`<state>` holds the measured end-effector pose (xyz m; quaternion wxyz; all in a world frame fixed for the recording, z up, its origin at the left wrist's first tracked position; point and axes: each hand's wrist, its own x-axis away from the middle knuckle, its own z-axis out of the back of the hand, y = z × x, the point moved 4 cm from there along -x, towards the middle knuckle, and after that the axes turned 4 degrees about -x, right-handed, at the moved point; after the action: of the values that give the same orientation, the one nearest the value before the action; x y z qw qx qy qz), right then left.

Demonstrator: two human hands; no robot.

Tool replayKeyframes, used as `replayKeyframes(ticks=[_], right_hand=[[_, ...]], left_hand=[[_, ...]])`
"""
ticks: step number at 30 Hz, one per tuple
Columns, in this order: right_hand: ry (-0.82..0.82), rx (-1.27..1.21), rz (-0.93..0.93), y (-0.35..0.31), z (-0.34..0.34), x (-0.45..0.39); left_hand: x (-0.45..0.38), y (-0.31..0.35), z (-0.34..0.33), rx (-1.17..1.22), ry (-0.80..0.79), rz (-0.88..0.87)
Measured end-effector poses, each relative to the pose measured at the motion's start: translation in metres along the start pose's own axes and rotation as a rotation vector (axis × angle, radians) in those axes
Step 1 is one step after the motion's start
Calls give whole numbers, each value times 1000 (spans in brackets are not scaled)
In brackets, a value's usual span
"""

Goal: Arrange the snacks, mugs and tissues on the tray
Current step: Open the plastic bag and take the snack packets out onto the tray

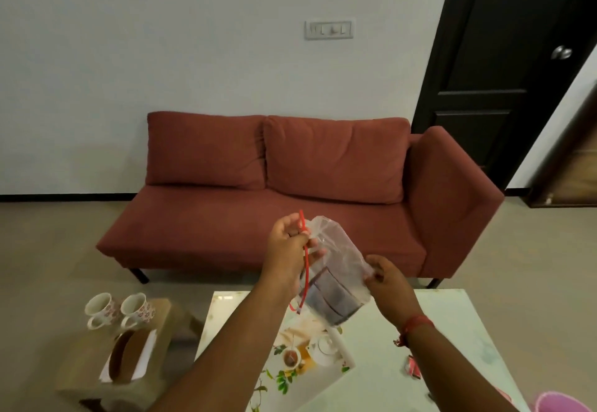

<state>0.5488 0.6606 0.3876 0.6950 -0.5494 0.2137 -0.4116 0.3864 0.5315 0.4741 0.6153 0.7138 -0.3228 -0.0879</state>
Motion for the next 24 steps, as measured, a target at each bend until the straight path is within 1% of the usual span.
replayKeyframes(ticks=[2, 3, 5, 6, 9, 11, 14, 16, 18, 21, 24], right_hand=[[40, 110, 59, -8, -8, 4], [62, 148, 121, -16, -15, 8], [71, 169, 261, -33, -32, 20], [43, 148, 289, -40, -42, 27], [-146, -20, 234, -53, -76, 50], [-211, -69, 234, -57, -94, 60], [-181, 51, 276, -60, -104, 62], [-155, 144, 267, -59, -104, 57], [-155, 157, 221, -56, -102, 51], [-195, 147, 233, -58, -102, 46], [-234, 128, 238, -60, -112, 46]], left_hand=[[-3, 14, 2, 132, -5, 28], [-4, 20, 2, 189, -12, 48], [-6, 30, -1, 282, -20, 93], [-6, 34, -2, 315, -19, 106], [-11, 42, -2, 389, 3, 104], [-14, 48, -1, 419, 21, 90], [-19, 56, 3, 469, 43, 71], [-23, 60, 8, 515, 68, 71], [-28, 62, 14, 540, 94, 93], [-31, 67, 20, 657, 139, 81], [-30, 70, 19, 718, 154, 59]])
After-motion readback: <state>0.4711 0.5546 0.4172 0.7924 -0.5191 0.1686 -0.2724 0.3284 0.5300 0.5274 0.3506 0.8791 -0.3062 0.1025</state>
